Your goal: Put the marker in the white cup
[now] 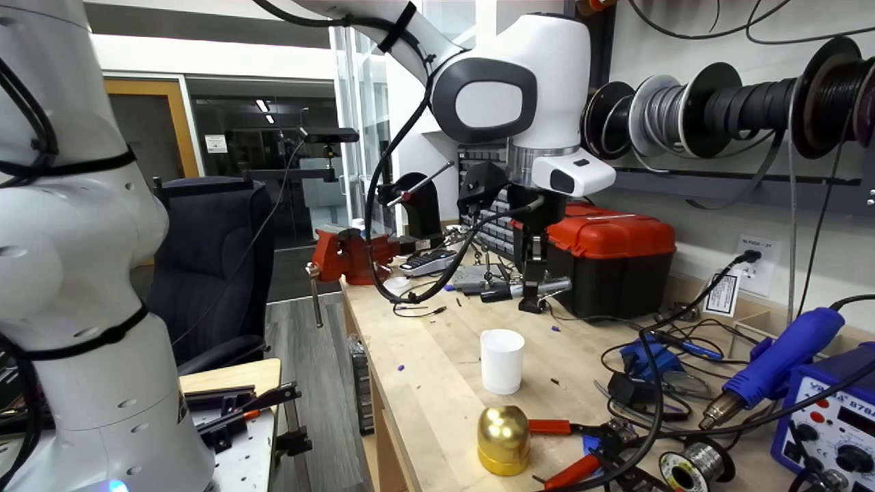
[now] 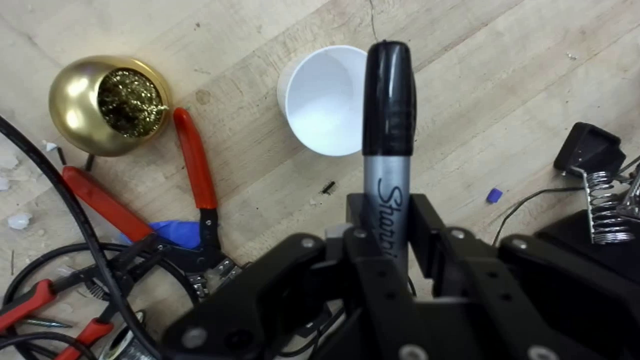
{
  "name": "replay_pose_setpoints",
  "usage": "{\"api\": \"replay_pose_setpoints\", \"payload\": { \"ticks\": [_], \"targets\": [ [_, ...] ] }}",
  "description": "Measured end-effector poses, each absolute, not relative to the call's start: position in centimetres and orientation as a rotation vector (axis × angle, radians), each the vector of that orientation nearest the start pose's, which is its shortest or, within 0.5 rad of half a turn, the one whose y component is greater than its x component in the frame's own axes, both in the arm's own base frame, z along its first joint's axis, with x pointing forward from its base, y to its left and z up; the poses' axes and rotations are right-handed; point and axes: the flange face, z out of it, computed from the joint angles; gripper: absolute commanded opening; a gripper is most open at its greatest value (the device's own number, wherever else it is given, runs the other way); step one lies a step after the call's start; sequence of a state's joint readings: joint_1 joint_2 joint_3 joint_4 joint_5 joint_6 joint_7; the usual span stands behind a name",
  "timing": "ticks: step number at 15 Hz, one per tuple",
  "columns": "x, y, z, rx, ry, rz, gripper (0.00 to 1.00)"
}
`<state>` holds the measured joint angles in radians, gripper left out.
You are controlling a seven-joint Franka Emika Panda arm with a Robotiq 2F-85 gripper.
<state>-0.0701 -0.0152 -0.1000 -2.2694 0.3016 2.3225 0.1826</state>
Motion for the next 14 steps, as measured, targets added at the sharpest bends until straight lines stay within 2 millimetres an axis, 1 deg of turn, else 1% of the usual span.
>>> {"api": "replay_pose_setpoints", "payload": {
  "ticks": [3, 7, 10, 14],
  "targets": [
    [51.3, -9.1, 36.9, -2.758, 0.901, -0.061, 0.04],
    [50.9, -9.1, 36.4, -2.695, 1.076, -0.024, 0.04],
    [50.3, -9.2, 36.3, -2.627, 1.234, -0.002, 0.04],
    [49.1, -9.0, 37.2, -2.566, 1.437, -0.009, 0.04]
  ]
}}
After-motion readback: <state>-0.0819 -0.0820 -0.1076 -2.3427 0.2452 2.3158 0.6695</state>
